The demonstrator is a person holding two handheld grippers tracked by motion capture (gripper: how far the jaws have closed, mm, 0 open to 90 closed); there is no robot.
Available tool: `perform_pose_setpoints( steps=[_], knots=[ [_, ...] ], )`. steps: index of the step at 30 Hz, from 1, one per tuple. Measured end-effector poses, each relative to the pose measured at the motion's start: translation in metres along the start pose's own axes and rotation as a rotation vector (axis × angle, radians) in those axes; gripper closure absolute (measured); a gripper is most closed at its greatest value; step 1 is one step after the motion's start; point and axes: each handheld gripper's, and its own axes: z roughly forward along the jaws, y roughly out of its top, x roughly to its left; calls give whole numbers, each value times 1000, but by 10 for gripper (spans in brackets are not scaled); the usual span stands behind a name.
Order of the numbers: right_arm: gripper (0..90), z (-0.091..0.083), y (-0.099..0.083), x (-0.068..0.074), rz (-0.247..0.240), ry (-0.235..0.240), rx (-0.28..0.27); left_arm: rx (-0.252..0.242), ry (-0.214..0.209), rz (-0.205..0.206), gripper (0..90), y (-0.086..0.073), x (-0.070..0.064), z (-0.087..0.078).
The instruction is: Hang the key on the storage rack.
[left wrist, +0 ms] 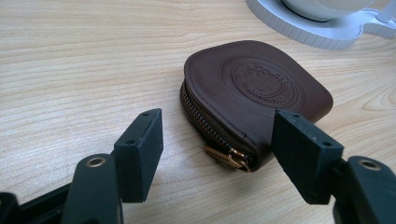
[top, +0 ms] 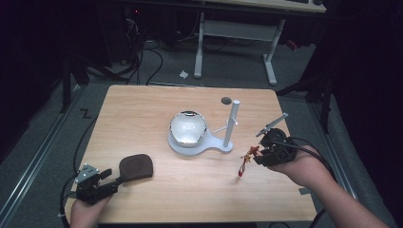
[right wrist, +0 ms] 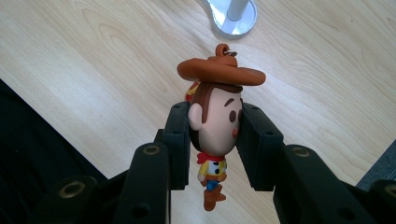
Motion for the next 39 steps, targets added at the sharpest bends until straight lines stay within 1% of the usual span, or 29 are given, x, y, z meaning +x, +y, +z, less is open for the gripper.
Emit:
perform_pose_setpoints(
  steps=[1,3,5,6,8,14,15,20,21,23,24,25,26,27,28,33,36,37,39],
  knots=[
    [666,0,1,1,4,0,2,0,0,0,347,0,0,0],
    [667,-1,2,0,-5,1,-2,0,0,-1,347,0,0,0],
    [666,-2,3,1,1,1,-1,0,1,-1,347,0,0,0],
    [666,-3,4,0,-7,4,-3,0,1,-1,347,0,0,0],
    [666,-4,6,0,4,7,-4,-1,0,-2,347,0,0,0],
    [666,-11,13,-4,9,18,-20,-2,3,-3,347,0,1,-1],
    [667,-12,15,-5,4,13,-23,-3,3,-3,347,0,1,-1],
    [666,-18,21,-7,18,14,-27,-4,5,-5,347,0,2,-1],
    [667,-19,23,-8,11,14,-31,-4,5,-5,347,-1,2,-2],
    [666,-21,26,-8,12,11,-35,-4,4,-5,347,-1,2,-2],
    [666,-24,27,-7,44,8,-26,-4,4,-6,347,-1,2,-2],
    [666,-24,28,-9,10,7,-38,-4,4,-6,347,-1,2,-2],
    [666,-26,29,-9,16,6,-38,-4,5,-6,348,-1,2,-2],
    [666,-27,31,-10,7,4,-42,-4,5,-6,347,-1,2,-2],
    [666,-29,32,-9,15,2,-40,-3,5,-6,348,-1,2,-2],
    [666,-34,37,-10,4,1,-48,-3,5,-7,348,-1,2,-2],
    [666,-35,40,-10,2,-2,-52,-3,4,-7,348,-1,3,-2],
    [667,-35,41,-9,8,-3,-49,-3,4,-7,348,-1,3,-2],
    [666,-35,43,-9,0,-6,-51,-3,4,-7,348,-1,3,-2]
  ],
)
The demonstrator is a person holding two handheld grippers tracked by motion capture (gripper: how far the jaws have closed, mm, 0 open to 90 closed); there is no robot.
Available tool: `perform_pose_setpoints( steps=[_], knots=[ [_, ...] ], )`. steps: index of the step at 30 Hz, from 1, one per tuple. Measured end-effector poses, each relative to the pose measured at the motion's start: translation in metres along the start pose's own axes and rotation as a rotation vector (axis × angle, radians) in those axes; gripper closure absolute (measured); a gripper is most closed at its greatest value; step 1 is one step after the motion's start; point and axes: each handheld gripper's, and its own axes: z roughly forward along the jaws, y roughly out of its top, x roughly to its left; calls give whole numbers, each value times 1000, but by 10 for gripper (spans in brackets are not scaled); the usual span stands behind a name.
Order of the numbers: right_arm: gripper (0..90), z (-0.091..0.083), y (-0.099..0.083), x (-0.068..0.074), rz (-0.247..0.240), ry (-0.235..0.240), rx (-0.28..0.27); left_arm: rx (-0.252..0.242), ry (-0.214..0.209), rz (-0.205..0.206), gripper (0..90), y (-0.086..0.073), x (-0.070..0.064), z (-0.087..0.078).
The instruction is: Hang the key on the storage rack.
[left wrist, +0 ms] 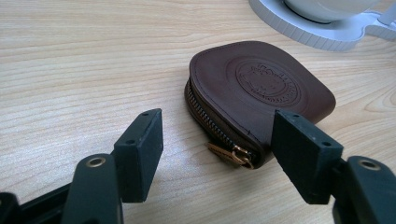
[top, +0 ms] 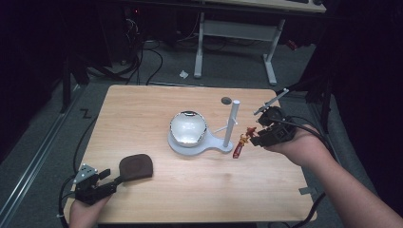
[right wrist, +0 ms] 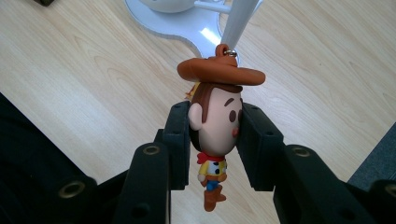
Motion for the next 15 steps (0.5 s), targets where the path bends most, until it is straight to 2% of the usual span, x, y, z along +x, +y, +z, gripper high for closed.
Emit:
perform_pose_setpoints(
  steps=[13,15],
  knots=[
    [667,-3,16,7,-13,3,-17,-1,-2,-4,348,0,1,0],
    [667,-4,20,7,-28,-2,-21,-1,-1,-6,348,0,1,0]
  ],
)
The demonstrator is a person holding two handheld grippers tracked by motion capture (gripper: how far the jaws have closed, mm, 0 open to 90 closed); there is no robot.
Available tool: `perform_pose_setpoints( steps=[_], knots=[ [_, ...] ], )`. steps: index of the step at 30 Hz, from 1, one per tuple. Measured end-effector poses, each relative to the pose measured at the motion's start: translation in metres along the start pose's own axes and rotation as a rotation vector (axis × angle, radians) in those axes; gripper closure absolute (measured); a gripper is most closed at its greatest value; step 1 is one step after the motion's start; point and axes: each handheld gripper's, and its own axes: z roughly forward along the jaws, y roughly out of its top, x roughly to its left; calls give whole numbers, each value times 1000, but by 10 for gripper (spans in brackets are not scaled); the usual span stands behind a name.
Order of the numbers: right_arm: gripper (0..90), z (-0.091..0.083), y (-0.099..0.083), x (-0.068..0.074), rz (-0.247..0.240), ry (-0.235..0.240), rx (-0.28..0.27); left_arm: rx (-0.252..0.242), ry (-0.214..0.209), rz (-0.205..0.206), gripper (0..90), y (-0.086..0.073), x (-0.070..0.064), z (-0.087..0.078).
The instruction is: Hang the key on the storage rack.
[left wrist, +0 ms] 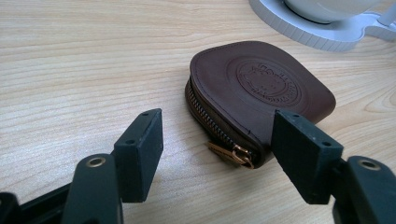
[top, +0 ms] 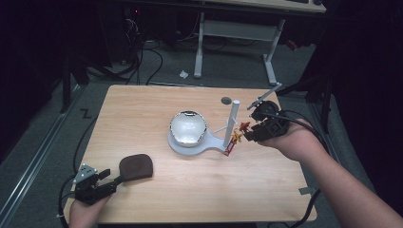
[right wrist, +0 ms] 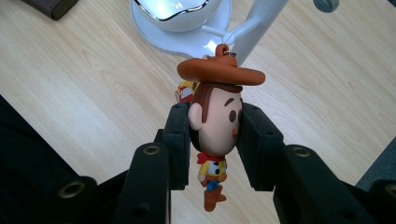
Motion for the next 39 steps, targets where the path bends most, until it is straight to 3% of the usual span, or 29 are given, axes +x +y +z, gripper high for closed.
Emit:
perform_pose_setpoints(
  steps=[6,13,14,26,39],
  knots=[
    [667,-6,12,-1,5,-14,-12,-1,-2,-1,349,0,1,0],
    [666,-5,18,-11,8,-36,-19,-4,-1,-5,348,0,2,-1],
    [667,-4,17,-11,27,-37,-16,-3,-2,-6,348,0,2,-1],
    [666,17,1,-20,42,-10,-9,-2,-1,-3,349,0,1,0],
    [666,45,-17,-20,65,29,-5,0,-4,-1,348,0,1,0]
  ],
)
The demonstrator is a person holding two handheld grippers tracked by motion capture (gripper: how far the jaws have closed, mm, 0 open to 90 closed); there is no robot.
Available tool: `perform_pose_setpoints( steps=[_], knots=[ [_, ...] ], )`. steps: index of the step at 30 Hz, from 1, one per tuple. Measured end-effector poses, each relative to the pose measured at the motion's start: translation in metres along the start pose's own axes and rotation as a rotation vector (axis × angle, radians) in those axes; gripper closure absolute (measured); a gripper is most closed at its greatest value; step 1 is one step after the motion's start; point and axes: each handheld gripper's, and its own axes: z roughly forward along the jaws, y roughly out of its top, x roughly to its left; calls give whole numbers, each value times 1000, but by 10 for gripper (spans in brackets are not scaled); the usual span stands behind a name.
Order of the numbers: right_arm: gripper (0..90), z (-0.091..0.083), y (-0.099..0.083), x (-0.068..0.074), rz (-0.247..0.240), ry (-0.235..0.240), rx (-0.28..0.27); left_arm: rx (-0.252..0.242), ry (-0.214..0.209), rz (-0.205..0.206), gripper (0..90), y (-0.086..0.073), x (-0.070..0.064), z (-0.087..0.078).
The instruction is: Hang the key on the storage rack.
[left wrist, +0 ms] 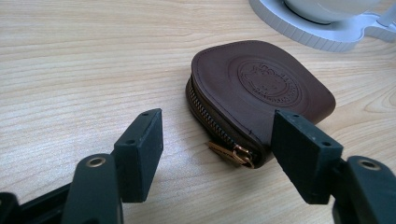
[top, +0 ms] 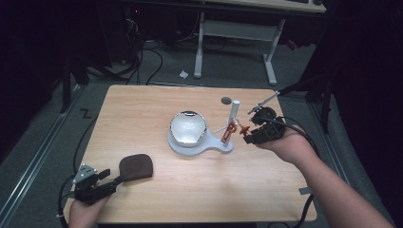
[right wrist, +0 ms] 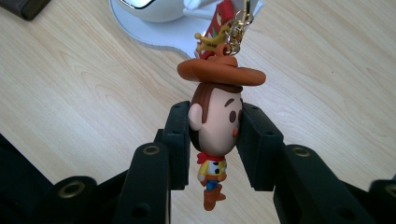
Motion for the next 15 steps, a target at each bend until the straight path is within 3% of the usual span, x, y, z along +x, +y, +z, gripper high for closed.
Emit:
perform_pose_setpoints(
  steps=[5,8,9,15],
  knots=[
    [665,13,-6,-1,15,15,-5,1,-1,0,348,0,0,0],
    [664,21,-9,-1,57,18,-5,3,-1,2,348,0,0,0],
    [665,25,-10,-3,35,20,-17,3,-2,3,348,0,0,0],
    [664,39,-13,-4,50,33,-38,4,-1,3,348,0,0,0]
  ],
)
